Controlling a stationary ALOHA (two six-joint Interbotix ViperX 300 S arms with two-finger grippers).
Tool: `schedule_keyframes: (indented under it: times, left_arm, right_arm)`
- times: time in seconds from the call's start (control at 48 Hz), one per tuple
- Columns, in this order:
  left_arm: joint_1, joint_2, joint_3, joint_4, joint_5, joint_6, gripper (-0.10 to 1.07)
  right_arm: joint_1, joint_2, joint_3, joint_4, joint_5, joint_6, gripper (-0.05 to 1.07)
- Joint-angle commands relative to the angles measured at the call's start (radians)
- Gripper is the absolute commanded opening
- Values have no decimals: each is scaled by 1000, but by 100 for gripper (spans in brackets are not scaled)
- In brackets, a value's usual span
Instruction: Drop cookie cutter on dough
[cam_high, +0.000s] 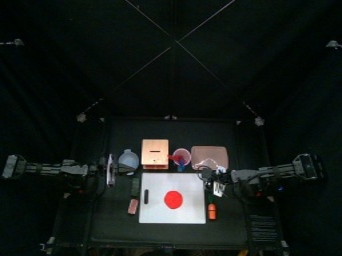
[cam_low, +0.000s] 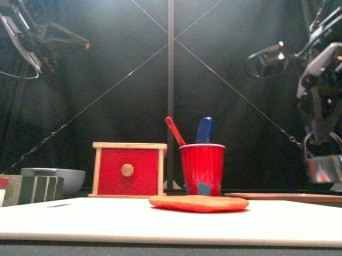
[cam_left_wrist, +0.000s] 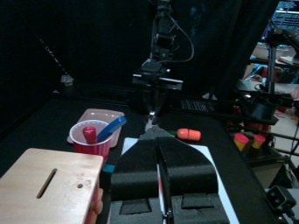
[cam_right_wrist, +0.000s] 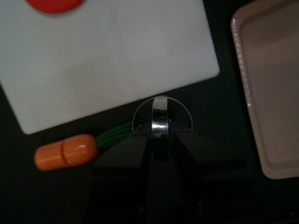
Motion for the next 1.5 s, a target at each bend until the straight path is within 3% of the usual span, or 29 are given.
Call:
schedule_keyframes:
  times: [0.0, 0.333, 0.708, 1.0, 1.479]
  left_arm:
    - [6, 3, -14, 2, -6, 0, 8]
    - [15, 5, -5, 2, -3, 3, 8]
    - [21, 8, 21, 2, 3, 2, 8]
    - [18, 8, 23, 2, -2, 5, 8]
    - [15, 8, 43, -5, 3, 0, 8]
  right_arm:
    - [18, 20, -71, 2, -2, -2, 60]
    - [69, 268, -236, -3, -71, -3, 60]
    - [91, 512, -463, -18, -69, -12, 60]
    - [84, 592, -549, -57, -66, -5, 60]
    - [92, 627, -572, -49, -44, -5, 60]
